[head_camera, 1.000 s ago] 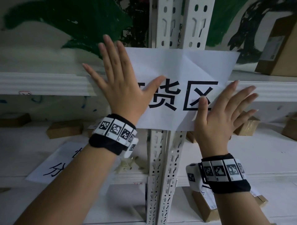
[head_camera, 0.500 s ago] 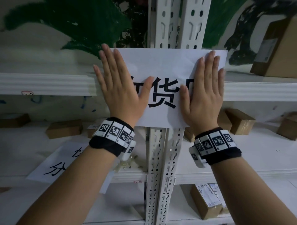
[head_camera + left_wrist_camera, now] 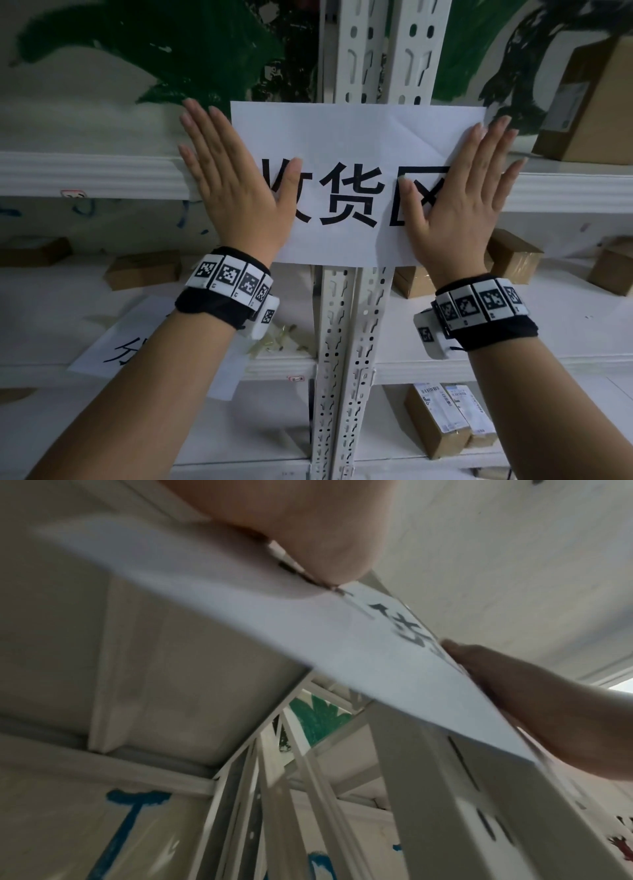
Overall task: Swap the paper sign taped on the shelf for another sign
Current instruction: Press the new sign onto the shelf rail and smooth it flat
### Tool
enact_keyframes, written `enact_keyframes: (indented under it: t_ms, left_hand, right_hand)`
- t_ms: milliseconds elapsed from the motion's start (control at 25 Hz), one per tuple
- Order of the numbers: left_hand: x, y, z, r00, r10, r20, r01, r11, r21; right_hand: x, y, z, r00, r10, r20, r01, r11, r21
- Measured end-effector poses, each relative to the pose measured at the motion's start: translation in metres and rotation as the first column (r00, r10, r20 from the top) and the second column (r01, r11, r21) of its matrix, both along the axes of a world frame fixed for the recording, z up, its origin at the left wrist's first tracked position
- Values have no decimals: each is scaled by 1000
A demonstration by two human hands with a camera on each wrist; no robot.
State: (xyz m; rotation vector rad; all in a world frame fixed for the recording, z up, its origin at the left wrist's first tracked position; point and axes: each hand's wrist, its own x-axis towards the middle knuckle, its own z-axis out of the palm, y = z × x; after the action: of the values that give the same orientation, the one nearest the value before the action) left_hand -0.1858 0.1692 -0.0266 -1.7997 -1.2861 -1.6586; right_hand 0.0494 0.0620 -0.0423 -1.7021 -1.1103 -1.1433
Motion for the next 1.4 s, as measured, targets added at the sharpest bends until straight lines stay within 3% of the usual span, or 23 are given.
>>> enact_keyframes:
  t_ms: [240,520,720,880,1000,1080,1200,1400]
  left_hand:
    - [21,-25,-19,985,-89,-149,90,996,0]
    - [43,-39,-39,934,-274,-231,273,961,-35]
    - [37,-40,-40,893,-361,-270,354,932,-74]
    - [30,-50,-30,870,-381,-312,378,923,-73]
    - [23,-66,-17,871,-418,-258,438,899,25]
    - [21,-71,-10,882,-414,-223,436,898,55]
    - [22,-82,3,874,-408,-264,367,910,-193]
    - [33,-97,20,869,-379,-317,217,869,-445]
  right_hand:
    - [-28,-6,-2,994,-86,-73,87,996,9]
    - [-48,-3,-14,997,-55,-62,57,998,34]
    - [-55,-10,-10,997,-51,66,49,998,27]
    - [-53,-24,-1,964,129,234,-148,987,65]
    - [-52,-40,16,939,245,241,-229,969,-94]
    - [-51,-45,29,965,241,101,-204,936,-287]
    - [-48,-56,44,987,139,-80,-160,839,-520]
    - [-50,-63,53,974,148,-172,-225,724,-652]
